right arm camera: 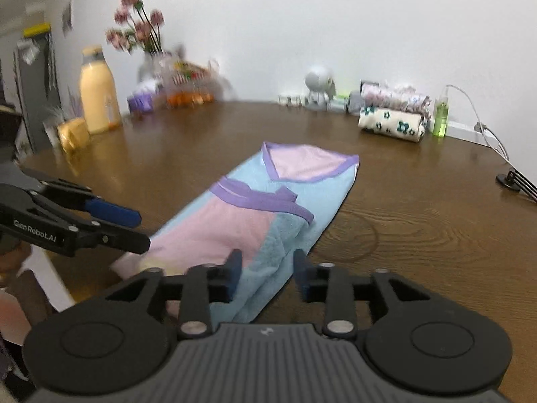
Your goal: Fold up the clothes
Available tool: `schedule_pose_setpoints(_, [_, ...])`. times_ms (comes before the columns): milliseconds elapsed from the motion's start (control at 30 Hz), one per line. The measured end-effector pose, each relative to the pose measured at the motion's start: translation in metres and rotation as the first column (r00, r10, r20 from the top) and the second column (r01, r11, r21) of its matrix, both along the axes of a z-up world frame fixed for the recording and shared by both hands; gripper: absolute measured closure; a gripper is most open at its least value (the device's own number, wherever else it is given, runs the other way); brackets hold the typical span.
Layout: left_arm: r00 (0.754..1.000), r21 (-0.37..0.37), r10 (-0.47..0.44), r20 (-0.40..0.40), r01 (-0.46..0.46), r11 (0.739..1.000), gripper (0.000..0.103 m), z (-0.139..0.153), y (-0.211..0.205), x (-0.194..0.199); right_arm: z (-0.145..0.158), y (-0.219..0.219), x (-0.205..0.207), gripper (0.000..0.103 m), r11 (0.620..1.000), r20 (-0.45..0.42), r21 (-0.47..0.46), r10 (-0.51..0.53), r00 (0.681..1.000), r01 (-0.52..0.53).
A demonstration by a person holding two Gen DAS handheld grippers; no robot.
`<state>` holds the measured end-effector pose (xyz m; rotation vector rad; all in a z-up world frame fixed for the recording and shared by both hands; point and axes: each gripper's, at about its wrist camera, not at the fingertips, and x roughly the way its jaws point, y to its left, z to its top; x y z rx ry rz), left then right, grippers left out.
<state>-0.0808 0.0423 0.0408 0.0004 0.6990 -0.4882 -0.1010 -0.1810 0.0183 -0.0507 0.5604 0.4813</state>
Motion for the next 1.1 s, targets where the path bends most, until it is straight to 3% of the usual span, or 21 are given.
schedule_pose_setpoints(33, [1.0,0.005,-0.012,0.006,0.012,1.0,0.038,-0.001,-0.002,-0.004,0.0,-0.005,-0.006,0.058,1.0,0.008,0.017,0.01,1.0,-0.01])
schedule_pose_setpoints(233, [0.997,0.029,-0.07,0.032,0.069,0.997,0.039,-0.011,-0.009,-0.02,-0.007,0.001,-0.024,0.058,0.996,0.029,-0.005,0.094,0.995,-0.094])
schedule_pose_setpoints(467, [0.995,0.06,-0.095,0.04,0.093,0.994,0.053,-0.02,-0.007,-0.017,-0.018,0.008,-0.036,0.058,0.988,0.034,-0.062,0.14,0.99,-0.138])
schedule_pose_setpoints(700, [0.988,0.072,-0.14,0.063,0.136,0.988,0.072,-0.022,-0.003,-0.023,-0.026,0.009,-0.036,0.076,0.989,0.023,-0.051,0.143,0.99,-0.141])
schedule_pose_setpoints(767, [0.988,0.057,-0.142,0.066,0.139,0.989,0.087,-0.023,-0.001,-0.024,-0.026,0.01,-0.036,0.084,0.988,0.022,-0.043,0.15,0.988,-0.149])
schedule_pose_setpoints(967, [0.986,0.005,-0.158,0.044,0.158,0.987,0.098,-0.022,0.008,-0.027,-0.023,0.007,-0.042,0.094,0.985,0.018,0.012,0.172,0.985,-0.172])
schedule_pose_setpoints(1100, [0.988,-0.093,-0.158,0.003,0.157,0.983,0.099,-0.022,0.02,-0.037,-0.016,-0.001,-0.057,0.095,0.974,0.009,0.061,0.218,0.976,-0.218])
